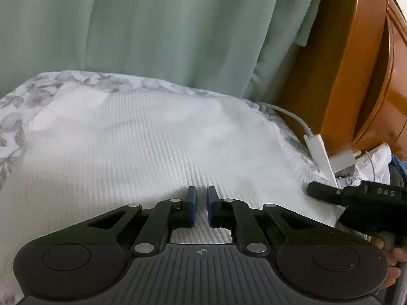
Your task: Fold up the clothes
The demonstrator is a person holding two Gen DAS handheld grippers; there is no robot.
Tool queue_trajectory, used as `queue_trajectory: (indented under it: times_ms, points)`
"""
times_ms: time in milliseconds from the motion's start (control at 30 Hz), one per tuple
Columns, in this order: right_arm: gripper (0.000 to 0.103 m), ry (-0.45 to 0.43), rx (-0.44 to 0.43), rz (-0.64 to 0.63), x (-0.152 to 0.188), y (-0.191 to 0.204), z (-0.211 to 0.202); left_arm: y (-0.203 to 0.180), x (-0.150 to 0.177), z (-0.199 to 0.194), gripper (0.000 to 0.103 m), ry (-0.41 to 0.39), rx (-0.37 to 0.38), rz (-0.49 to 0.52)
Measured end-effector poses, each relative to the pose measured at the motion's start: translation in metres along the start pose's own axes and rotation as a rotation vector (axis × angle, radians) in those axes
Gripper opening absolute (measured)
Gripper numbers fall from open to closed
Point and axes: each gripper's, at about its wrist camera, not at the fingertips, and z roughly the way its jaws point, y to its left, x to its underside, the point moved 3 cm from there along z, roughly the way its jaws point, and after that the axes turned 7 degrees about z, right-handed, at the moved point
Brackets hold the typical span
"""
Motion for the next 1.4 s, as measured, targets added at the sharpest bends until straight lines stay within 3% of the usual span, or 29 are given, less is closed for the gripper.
queue_trajectory:
  times_ms: [233, 433, 633, 967, 1167, 1400]
  points:
    - [0.021, -0.027, -0.055, -0.024, -0.002, 0.023, -0.003, 0.002, 0.003, 0.006, 0.007, 0.015, 0.005, 0.005]
    - [0.02, -0.001, -0.154, -0.091, 0.007, 0.071, 0.005, 0.005, 0.006, 0.005, 0.006, 0.012, 0.029, -0.021]
    - [0.02, 0.044, -0.204, -0.171, 0.025, 0.117, 0.027, 0.029, 0.009, -0.013, 0.007, -0.006, 0.101, -0.135]
    - [0.019, 0.142, -0.233, -0.304, 0.068, 0.169, 0.079, 0.113, 0.019, -0.069, 0.007, -0.125, 0.013, -0.276]
    - [0.019, 0.248, -0.24, -0.396, 0.107, 0.19, 0.117, 0.158, 0.03, -0.098, 0.007, -0.182, -0.035, -0.336]
    - [0.019, 0.354, -0.177, -0.468, 0.141, 0.187, 0.148, 0.181, 0.026, -0.121, 0.008, -0.228, -0.07, -0.317]
